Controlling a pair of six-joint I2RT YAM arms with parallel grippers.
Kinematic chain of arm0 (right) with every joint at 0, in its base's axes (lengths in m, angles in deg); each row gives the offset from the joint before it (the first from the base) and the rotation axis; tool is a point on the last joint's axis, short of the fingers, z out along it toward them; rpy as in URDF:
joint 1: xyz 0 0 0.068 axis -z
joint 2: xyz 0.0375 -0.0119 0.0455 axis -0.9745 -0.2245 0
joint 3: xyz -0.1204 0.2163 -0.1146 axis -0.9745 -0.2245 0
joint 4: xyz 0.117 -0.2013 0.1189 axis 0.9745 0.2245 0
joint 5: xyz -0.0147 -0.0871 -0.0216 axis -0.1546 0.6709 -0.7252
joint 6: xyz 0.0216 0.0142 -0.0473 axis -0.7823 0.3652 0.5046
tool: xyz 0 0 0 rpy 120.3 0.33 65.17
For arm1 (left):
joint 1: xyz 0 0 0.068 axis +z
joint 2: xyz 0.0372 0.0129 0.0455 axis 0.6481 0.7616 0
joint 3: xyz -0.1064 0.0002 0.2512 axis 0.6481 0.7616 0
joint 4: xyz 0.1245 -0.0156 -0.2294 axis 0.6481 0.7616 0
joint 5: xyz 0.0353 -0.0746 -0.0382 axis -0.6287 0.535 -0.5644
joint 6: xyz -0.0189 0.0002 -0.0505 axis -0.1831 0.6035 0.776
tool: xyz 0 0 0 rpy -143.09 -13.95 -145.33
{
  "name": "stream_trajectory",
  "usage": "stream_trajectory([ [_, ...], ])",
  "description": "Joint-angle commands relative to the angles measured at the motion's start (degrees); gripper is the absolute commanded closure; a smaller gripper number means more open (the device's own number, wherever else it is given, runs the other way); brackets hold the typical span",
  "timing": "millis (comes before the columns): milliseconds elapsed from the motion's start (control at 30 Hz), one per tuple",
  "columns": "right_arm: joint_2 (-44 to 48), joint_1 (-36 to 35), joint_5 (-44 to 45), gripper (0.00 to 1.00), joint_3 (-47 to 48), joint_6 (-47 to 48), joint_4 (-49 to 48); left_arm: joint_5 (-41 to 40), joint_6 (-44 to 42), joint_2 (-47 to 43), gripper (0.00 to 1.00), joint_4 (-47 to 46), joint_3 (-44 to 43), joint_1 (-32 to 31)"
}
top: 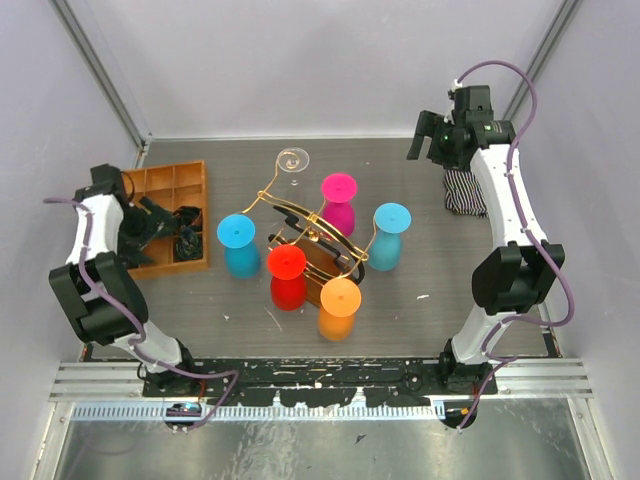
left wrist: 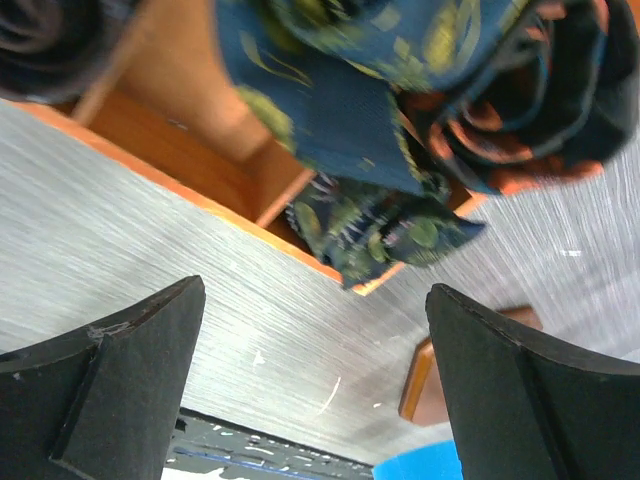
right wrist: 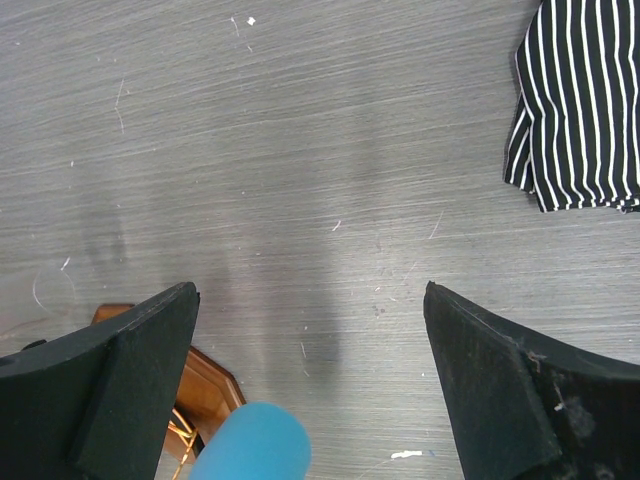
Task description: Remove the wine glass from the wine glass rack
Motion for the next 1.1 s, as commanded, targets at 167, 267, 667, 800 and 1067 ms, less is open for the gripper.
stream_trajectory([
  [167, 4.2, 0.2, -0.1, 0.0, -0.5, 0.8, -0.7, 2.1, 3.9, 3.8, 0.0, -6.5, 4.6, -9.8],
  [267, 4.7, 0.2, 0.2, 0.0, -1.0, 1.1, -0.5, -0.1, 4.0, 6.5, 0.0, -6.8, 4.3, -10.0],
  [667, 5.2, 0.1, 0.6, 0.0, -2.3, 1.5, -0.6, -4.2, 0.9, 11.2, 0.02, -4.4, 3.2, -3.2],
  [800, 4.8, 0.2, 0.2, 0.0, -2.4, 1.5, -0.6, -4.2, 0.0, 9.9, 0.02, -4.0, 3.8, 0.4],
  [1067, 4.9, 0.2, -0.2, 0.0, -2.8, 1.3, -0.5, -3.5, -1.0, 5.7, 0.02, -1.3, 1.6, 1.2],
])
